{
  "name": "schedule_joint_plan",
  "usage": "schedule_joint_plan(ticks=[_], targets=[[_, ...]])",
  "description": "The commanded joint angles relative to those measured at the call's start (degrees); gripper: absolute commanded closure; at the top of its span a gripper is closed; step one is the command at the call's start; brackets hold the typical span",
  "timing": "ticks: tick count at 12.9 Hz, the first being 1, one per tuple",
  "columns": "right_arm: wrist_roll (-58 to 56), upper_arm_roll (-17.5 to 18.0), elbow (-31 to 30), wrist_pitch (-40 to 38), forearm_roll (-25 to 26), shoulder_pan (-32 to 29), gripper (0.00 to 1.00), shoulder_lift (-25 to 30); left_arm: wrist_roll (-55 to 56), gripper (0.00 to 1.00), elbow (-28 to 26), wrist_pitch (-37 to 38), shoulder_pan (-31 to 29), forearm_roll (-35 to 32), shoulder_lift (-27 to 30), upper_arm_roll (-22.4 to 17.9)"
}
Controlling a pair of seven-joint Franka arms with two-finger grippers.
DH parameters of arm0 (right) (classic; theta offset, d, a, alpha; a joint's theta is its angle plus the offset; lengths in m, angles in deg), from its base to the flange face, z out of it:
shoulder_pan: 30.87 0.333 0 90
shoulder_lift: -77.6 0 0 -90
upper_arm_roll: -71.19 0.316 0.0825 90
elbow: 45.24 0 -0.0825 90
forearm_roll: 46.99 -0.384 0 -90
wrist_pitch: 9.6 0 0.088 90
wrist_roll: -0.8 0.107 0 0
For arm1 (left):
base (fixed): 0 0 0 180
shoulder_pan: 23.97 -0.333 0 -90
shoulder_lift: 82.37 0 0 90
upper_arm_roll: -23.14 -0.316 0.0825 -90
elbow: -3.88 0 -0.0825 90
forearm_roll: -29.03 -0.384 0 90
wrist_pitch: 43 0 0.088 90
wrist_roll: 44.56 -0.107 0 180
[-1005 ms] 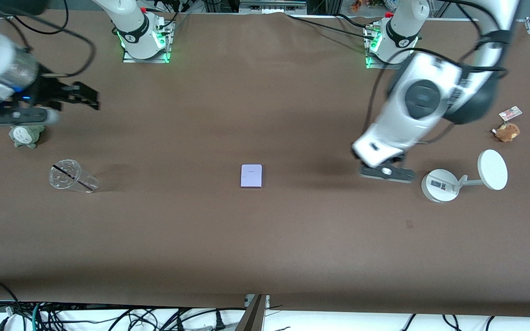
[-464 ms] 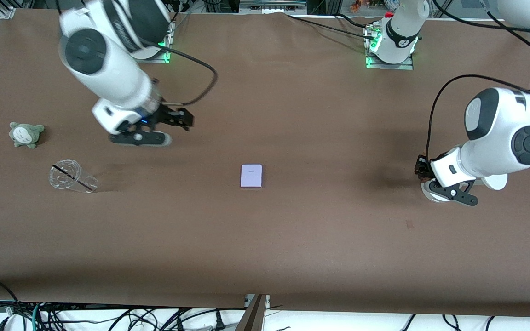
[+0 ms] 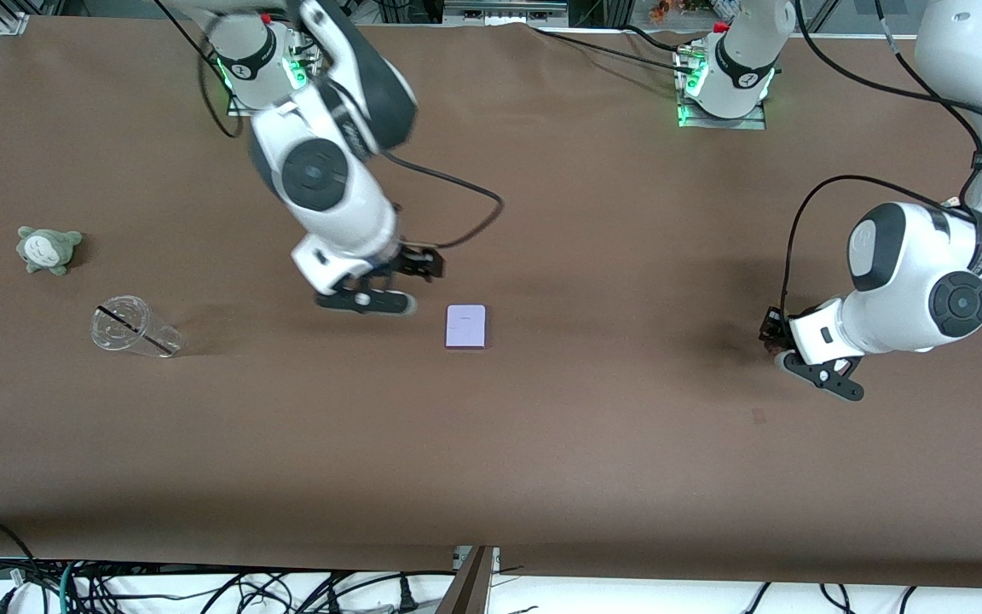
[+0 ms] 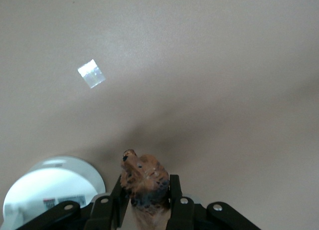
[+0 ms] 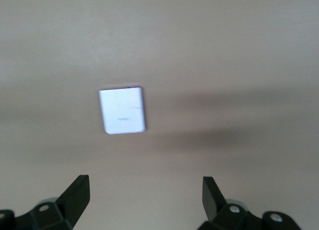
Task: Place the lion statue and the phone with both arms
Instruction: 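Lower the lion by the lamp while the right gripper grasps the phone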
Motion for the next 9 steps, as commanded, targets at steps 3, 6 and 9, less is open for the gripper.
schedule_joint_plan(ticks=[3,6,9], targets=[[1.55,-0.59,5.51,8.46,-0.02,3.02,0.0,-11.34,-5.63,0.89,0.02,-3.5,-1.38,0.59,-4.01,0.71],[0.93,-0.68,5.42,12.95,2.52,4.08,0.0,-16.27,-5.63,0.89,0.02,-5.36,-1.03,0.59,-6.04,0.71],[-2.75,-0.68,5.33,15.94,3.06,4.08,0.0,-18.83,-5.63,0.89,-0.51,-5.62,-0.85,0.5,-7.97,0.71]])
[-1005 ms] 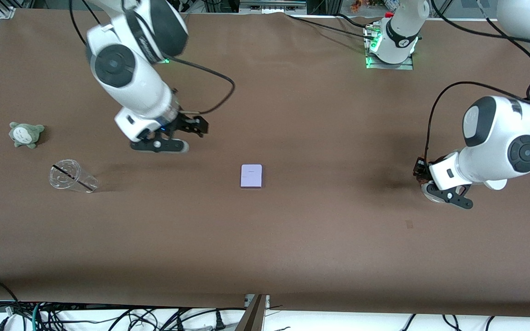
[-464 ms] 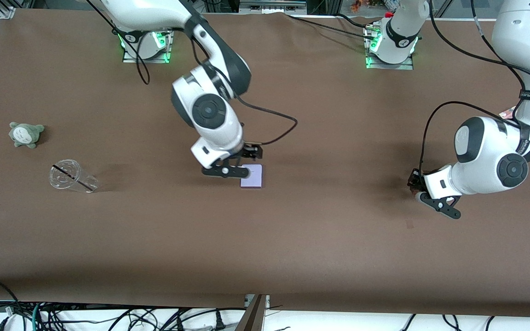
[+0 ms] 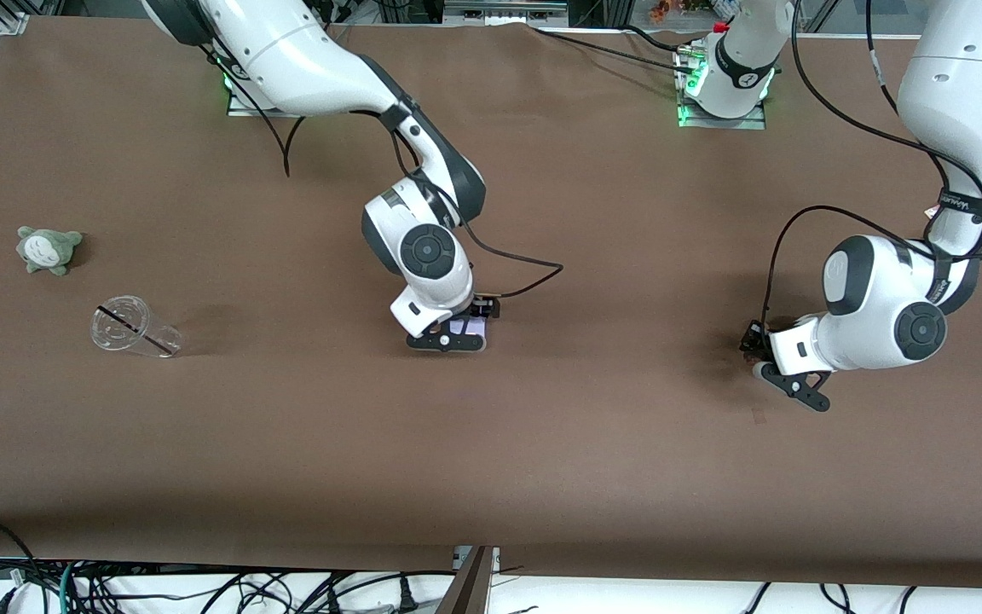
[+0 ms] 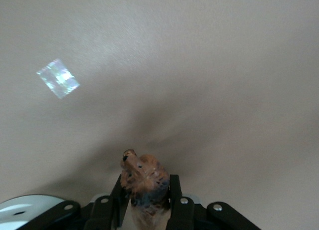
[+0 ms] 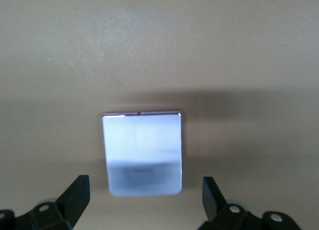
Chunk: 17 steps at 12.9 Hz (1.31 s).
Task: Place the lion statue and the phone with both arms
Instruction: 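Lower the lion by the lamp while the right gripper grasps the phone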
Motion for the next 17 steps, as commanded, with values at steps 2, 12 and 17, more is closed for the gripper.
schedule_joint_plan(ticks=[2,12,17], targets=[[-3.71,-0.54,2.02,2.45,0.78,0.45,0.0,-2.54,-1.7,0.88,-0.22,-2.14,0.05,0.41,-1.16,0.36],[-4.06,-0.54,2.02,7.55,0.69,0.54,0.55,-5.18,1.18,0.0,0.57,5.56,0.31,0.5,3.56,1.86],[-4.86,-0.81,2.02,2.92,-0.01,-0.69,0.98,0.17,11.21,0.0,1.79,14.71,3.13,0.32,13.32,1.95]])
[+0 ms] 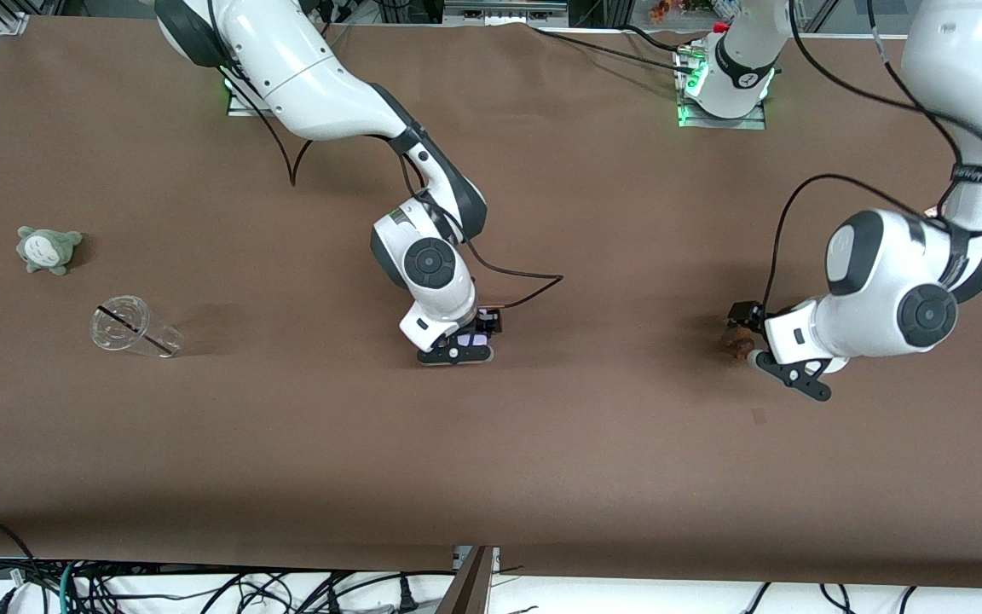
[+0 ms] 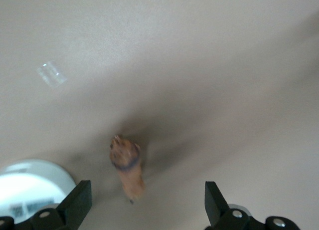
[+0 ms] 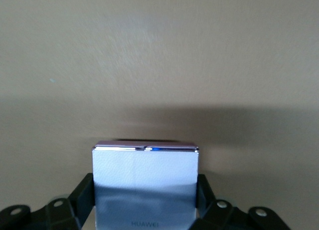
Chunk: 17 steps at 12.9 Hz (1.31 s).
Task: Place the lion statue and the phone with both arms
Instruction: 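Open the left gripper and withdraw while the right gripper carries the phone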
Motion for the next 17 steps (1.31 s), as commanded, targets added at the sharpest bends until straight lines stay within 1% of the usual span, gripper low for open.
schedule_joint_plan(ticks=[1,2,5,6,7,8,9,10,11,12,13,14,15,16,17], targets=[[-0.43,-0.29,0.0,-6.23,-0.19,-0.92,1.0,5.71,2.9,0.0,0.29,5.15,0.97,0.32,6.92,-0.6],[-0.25,-0.64,-0.35,-9.82,-0.1,-1.18,1.0,8.42,2.9,0.0,0.38,6.91,0.88,0.32,10.08,-0.69],[-0.41,-5.11,-1.23,-22.2,-0.01,-1.27,1.0,17.47,4.12,0.0,0.91,12.97,0.35,0.32,18.17,-1.21],[-0.68,-6.86,-1.5,-26.16,-0.01,-1.27,1.0,20.11,5.44,0.0,1.96,15.86,0.27,0.32,19.5,-1.3],[-2.6,-8.45,-2.46,-29.25,-0.01,-1.27,1.0,23.19,7.54,0.0,4.23,20.5,0.53,0.41,19.77,-1.39],[-6.01,-10.46,-3.94,-31.45,-0.1,-1.27,1.0,26.26,9.39,0.0,6.51,22.37,0.7,0.41,20.3,-2.09],[-9.18,-12.48,-5.35,-33.65,-0.19,-1.27,1.0,29.25,10.36,0.0,6.36,22.57,2.36,0.93,21.87,-5.58],[-11.99,-14.42,-6.24,-35.93,-0.19,-1.36,1.0,31.72,10.46,0.0,5.58,22.4,6.73,1.11,24.15,-11.18],[-14.98,-16.79,-6.77,-38.48,-0.27,-1.45,1.0,33.66,10.55,0.0,5.4,22.31,10.25,1.11,25.56,-15.93],[-18.23,-19.42,-7.21,-40.33,-0.62,-1.54,1.0,34.98,10.72,0.0,5.22,21.35,11.24,1.11,26.45,-17.9],[-22.0,-22.58,-7.99,-41.14,-1.5,-1.45,1.0,35.95,10.81,0.0,3.22,18.99,11.34,1.11,27.94,-18.44],[-26.22,-26.09,-9.05,-41.14,-2.64,-1.54,1.0,36.14,11.33,0.0,-0.46,15.83,11.51,1.2,30.3,-19.4],[-30.61,-29.26,-10.1,-40.71,-4.13,-1.54,1.0,36.05,12.47,0.0,-3.89,13.45,13.26,1.81,32.5,-21.06],[-33.79,-31.64,-11.5,-39.83,-5.62,-1.54,1.0,35.96,13.7,0.0,-5.23,12.91,15.88,3.64,33.39,-24.04],[-35.56,-33.14,-13.69,-37.48,-6.77,-1.8,1.0,35.7,13.45,0.0,-4.98,12.99,16.0,3.66,33.23,-24.24]])
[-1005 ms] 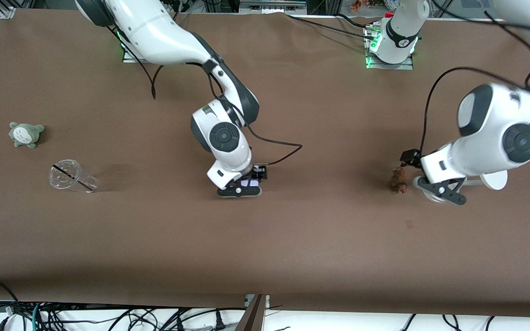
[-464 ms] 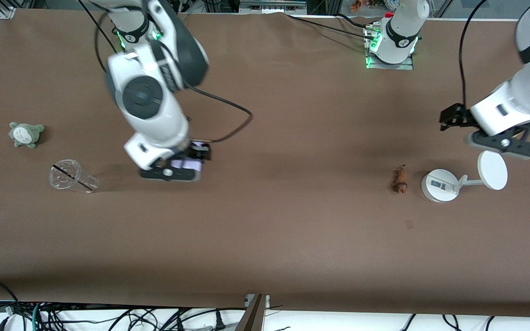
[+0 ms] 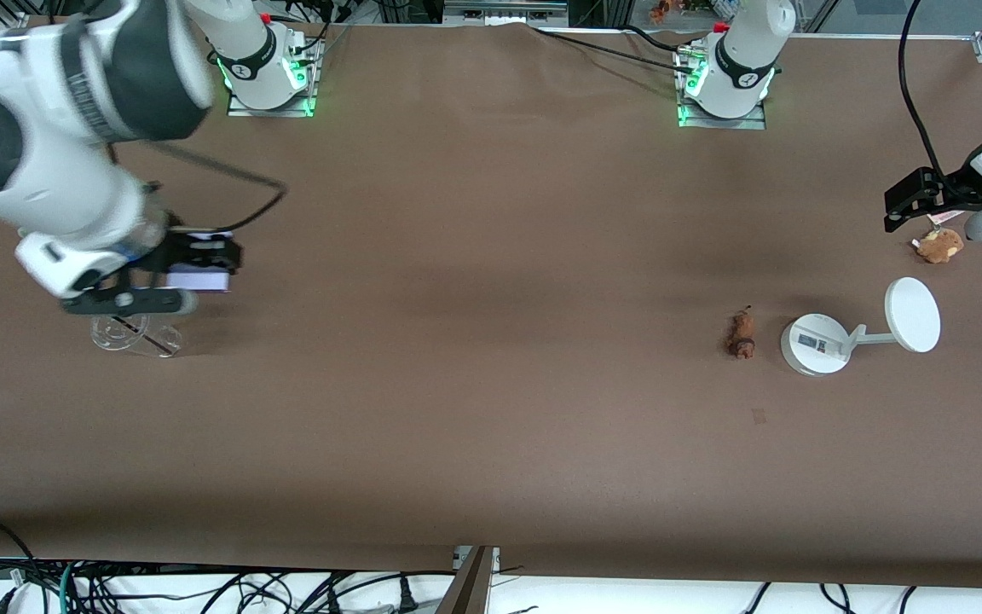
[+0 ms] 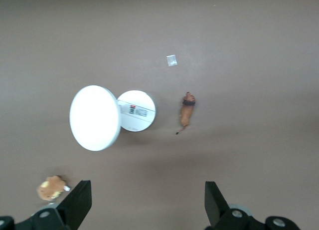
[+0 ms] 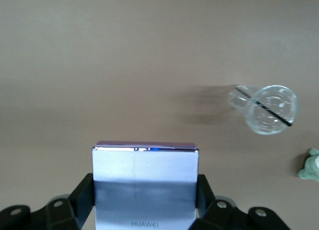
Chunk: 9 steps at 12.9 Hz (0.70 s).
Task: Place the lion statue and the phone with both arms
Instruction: 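Lower the held phone onto the table beside the clear cup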
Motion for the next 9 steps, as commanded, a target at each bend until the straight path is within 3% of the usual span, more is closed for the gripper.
schedule_joint_plan(ticks=[1,6,9], targets=[[-5.76,-2.85,-7.57,6.72,-2.72,-0.48,1.0,0.74,1.75,0.0,-4.03,-1.7,2.63,1.79,3.1,-2.5],[-11.3,-2.85,-20.06,25.98,-4.29,-2.33,1.0,-2.24,1.75,0.0,-2.46,-0.56,2.19,1.44,2.05,-1.54],[-13.6,-2.85,-20.87,30.39,-9.39,-3.56,1.0,-7.85,1.75,0.0,-0.79,1.29,-0.1,1.44,1.0,0.58]])
